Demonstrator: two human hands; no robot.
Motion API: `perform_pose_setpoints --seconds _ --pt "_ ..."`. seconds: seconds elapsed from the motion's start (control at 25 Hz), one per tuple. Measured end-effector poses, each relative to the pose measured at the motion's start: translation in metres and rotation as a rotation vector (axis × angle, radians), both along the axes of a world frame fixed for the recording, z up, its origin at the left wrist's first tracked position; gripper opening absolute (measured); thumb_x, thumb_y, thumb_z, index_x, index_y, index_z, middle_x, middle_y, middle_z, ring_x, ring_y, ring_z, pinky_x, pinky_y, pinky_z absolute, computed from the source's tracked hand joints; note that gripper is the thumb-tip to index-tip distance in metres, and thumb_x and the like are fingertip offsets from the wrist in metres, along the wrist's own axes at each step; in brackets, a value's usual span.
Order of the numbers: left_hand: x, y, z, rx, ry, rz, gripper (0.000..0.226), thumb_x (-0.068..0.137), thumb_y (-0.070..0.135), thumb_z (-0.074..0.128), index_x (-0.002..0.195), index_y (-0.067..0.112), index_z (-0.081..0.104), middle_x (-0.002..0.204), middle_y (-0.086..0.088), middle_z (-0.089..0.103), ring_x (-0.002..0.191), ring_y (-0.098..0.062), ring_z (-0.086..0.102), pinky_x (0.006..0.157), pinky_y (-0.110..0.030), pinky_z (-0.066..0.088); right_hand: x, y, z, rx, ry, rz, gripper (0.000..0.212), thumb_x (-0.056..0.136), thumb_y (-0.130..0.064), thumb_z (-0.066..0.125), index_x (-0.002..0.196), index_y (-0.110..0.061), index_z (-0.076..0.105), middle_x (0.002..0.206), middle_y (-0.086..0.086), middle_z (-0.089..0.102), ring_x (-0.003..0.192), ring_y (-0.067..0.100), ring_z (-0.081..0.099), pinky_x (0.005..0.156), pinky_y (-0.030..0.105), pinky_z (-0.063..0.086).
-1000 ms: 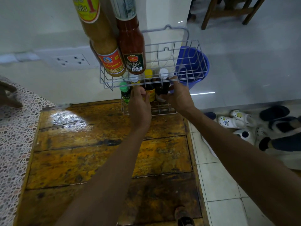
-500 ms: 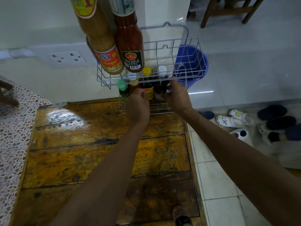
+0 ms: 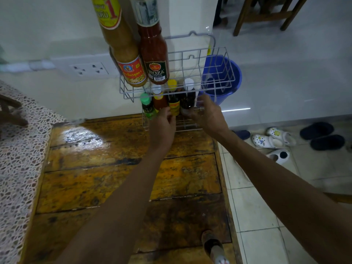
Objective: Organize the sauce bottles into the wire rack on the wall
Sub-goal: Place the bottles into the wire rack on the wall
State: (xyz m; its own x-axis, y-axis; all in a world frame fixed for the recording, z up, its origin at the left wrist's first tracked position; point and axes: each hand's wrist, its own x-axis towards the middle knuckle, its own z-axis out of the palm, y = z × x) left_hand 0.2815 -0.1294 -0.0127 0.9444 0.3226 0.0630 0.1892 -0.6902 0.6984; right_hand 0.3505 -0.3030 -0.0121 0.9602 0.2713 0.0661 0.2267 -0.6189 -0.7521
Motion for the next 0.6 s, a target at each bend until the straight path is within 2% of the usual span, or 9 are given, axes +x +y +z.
perform_pose_setpoints --seconds 0.08,0.2,0.28,0.4,0.48,0.56,0.6 --pt "-0.034 -0.001 0.001 0.059 -0.006 -0.073 0.038 0.101 0.024 0.063 0.136 0.011 0.060 0.131 -0.010 0.066 0.120 -0.029 0.061 0.099 -0.046 0.053 -0.033 -0.018 0.014 -0.042 -0.046 -0.008 0.042 0.091 -0.027 0.071 0.125 -0.018 0.050 0.117 0.006 0.066 0.100 0.021 0.066 0.079 0.042 0.060" --pt "-0.103 -0.009 0.003 0.121 0.079 -0.196 0.040 0.102 0.028 0.059 0.141 0.017 0.056 0.138 -0.005 0.059 0.126 -0.027 0.056 0.104 -0.053 0.047 -0.103 -0.053 0.040 -0.021 0.001 0.007 0.030 0.096 -0.029 0.065 0.122 -0.024 0.051 0.117 -0.001 0.064 0.101 0.014 0.064 0.081 0.037 0.059" --pt "-0.155 -0.022 0.005 0.138 0.183 -0.279 0.044 0.101 0.030 0.060 0.144 0.022 0.052 0.143 -0.002 0.055 0.130 -0.024 0.054 0.107 -0.055 0.045 -0.159 -0.076 0.051 -0.042 0.075 0.068 0.035 0.094 -0.027 0.065 0.125 -0.026 0.050 0.119 -0.002 0.062 0.101 0.012 0.064 0.079 0.037 0.060" --pt "-0.229 -0.045 -0.003 0.063 0.308 -0.429 0.051 0.100 0.028 0.060 0.149 0.029 0.045 0.149 0.003 0.050 0.137 -0.019 0.048 0.113 -0.049 0.042 -0.245 -0.110 0.043 -0.197 0.245 0.131 0.047 0.091 -0.030 0.067 0.132 -0.032 0.046 0.123 -0.005 0.061 0.100 0.009 0.063 0.080 0.034 0.060" --pt "-0.267 -0.057 -0.010 0.061 0.385 -0.534 0.059 0.096 0.020 0.062 0.150 0.033 0.043 0.152 0.006 0.047 0.141 -0.017 0.043 0.115 -0.045 0.038 -0.295 -0.128 0.029 -0.276 0.283 0.175 0.058 0.089 -0.029 0.071 0.138 -0.038 0.041 0.127 -0.005 0.060 0.101 0.009 0.064 0.082 0.031 0.060" --pt "-0.293 -0.067 -0.018 0.064 0.471 -0.599 0.064 0.091 0.023 0.065 0.151 0.035 0.042 0.155 0.009 0.045 0.144 -0.016 0.040 0.115 -0.043 0.034 -0.333 -0.137 0.020 -0.235 0.323 0.208 0.063 0.086 -0.037 0.074 0.138 -0.045 0.040 0.130 -0.010 0.059 0.107 0.007 0.063 0.088 0.028 0.057" --pt "-0.302 -0.070 -0.019 0.041 0.501 -0.614 0.066 0.088 0.034 0.066 0.150 0.037 0.044 0.154 0.011 0.047 0.142 -0.014 0.042 0.115 -0.043 0.034 -0.346 -0.138 0.019 -0.181 0.347 0.224 0.064 0.084 -0.044 0.074 0.138 -0.049 0.040 0.132 -0.015 0.058 0.111 0.004 0.062 0.092 0.024 0.054"
